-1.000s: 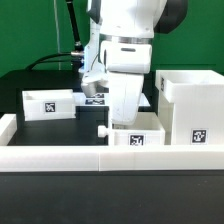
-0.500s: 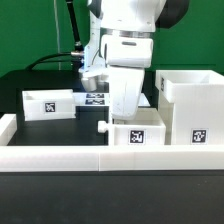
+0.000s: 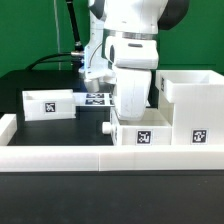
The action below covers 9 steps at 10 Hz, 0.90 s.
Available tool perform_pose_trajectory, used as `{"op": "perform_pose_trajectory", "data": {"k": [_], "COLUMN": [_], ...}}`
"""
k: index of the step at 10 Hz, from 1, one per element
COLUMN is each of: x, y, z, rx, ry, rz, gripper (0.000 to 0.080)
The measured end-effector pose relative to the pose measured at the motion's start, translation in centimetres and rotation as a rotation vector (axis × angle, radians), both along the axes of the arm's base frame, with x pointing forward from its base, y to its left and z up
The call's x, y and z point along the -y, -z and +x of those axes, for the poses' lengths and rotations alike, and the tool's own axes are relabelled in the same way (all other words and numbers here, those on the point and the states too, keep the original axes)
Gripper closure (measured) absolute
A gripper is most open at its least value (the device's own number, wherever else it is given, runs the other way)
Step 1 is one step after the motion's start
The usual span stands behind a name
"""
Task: Assemble drawer
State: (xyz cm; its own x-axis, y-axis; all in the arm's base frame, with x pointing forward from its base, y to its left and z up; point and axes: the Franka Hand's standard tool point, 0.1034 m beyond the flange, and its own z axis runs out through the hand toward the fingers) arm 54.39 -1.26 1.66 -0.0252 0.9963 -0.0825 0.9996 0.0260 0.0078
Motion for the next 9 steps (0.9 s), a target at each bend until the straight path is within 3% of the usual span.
{"op": "perform_pose_trajectory", "data": {"k": [9], "x": [-0.31], "y": [0.34], "z": [-0.39], "rx": [-0.016], "ry": [0.004], "rz": [0.002], "gripper": [0.0757]}}
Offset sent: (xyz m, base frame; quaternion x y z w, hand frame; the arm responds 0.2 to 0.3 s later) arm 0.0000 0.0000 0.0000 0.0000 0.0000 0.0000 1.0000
